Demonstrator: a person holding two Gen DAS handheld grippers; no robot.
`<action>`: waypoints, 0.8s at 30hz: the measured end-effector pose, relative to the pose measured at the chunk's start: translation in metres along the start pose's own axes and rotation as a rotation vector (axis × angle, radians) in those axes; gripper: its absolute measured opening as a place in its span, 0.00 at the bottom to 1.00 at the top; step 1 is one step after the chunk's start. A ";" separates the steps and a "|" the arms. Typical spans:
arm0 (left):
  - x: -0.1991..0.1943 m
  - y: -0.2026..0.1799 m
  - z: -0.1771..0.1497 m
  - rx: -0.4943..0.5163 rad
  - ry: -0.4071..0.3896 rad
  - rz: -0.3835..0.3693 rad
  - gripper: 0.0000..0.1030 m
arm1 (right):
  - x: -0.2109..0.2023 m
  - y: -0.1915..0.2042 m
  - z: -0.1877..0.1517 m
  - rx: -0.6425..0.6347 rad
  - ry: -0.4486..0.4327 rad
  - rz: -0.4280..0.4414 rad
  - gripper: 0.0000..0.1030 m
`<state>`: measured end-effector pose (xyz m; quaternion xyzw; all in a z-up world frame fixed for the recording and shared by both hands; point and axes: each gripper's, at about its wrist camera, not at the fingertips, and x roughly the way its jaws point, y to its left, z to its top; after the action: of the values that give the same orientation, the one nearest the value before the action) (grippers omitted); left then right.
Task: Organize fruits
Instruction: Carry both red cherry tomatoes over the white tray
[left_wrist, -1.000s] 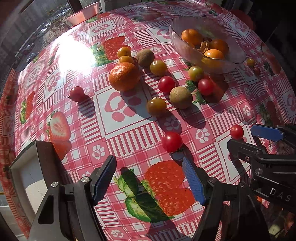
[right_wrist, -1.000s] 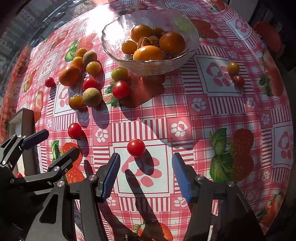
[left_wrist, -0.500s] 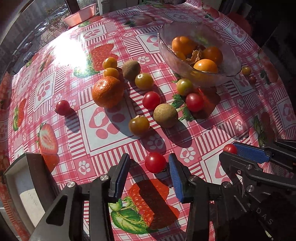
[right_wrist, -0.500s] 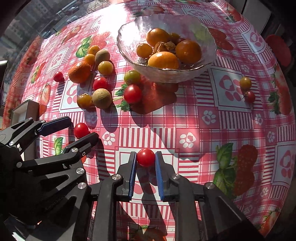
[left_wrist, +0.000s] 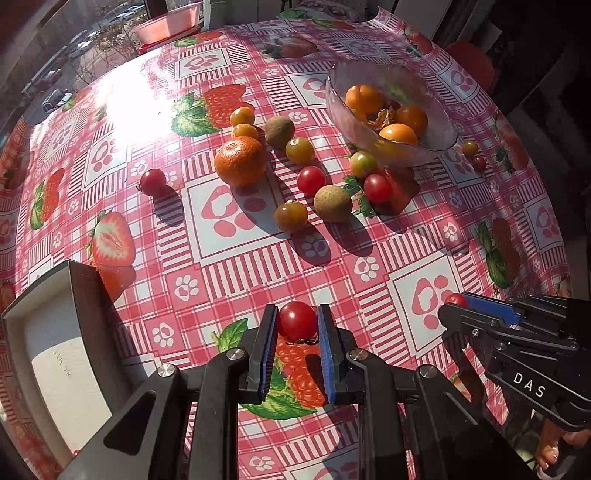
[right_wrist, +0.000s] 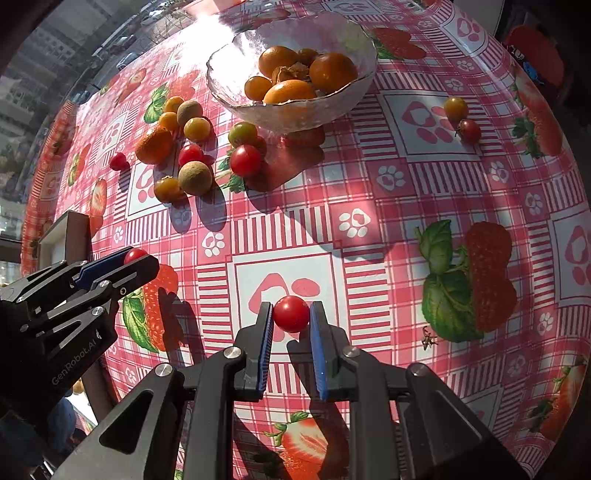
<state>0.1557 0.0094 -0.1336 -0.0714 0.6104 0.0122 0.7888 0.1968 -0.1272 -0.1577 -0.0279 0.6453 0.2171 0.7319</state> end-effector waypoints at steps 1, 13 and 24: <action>-0.003 0.002 -0.002 -0.002 -0.001 0.000 0.22 | -0.001 0.000 -0.002 0.006 0.001 0.005 0.21; -0.034 0.031 -0.038 -0.043 -0.016 0.002 0.22 | -0.006 0.019 -0.029 0.008 0.025 0.011 0.21; -0.062 0.071 -0.071 -0.104 -0.041 0.017 0.22 | -0.013 0.060 -0.040 -0.049 0.023 0.007 0.21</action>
<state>0.0647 0.0748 -0.0983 -0.1069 0.5934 0.0518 0.7961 0.1376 -0.0891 -0.1372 -0.0461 0.6484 0.2350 0.7227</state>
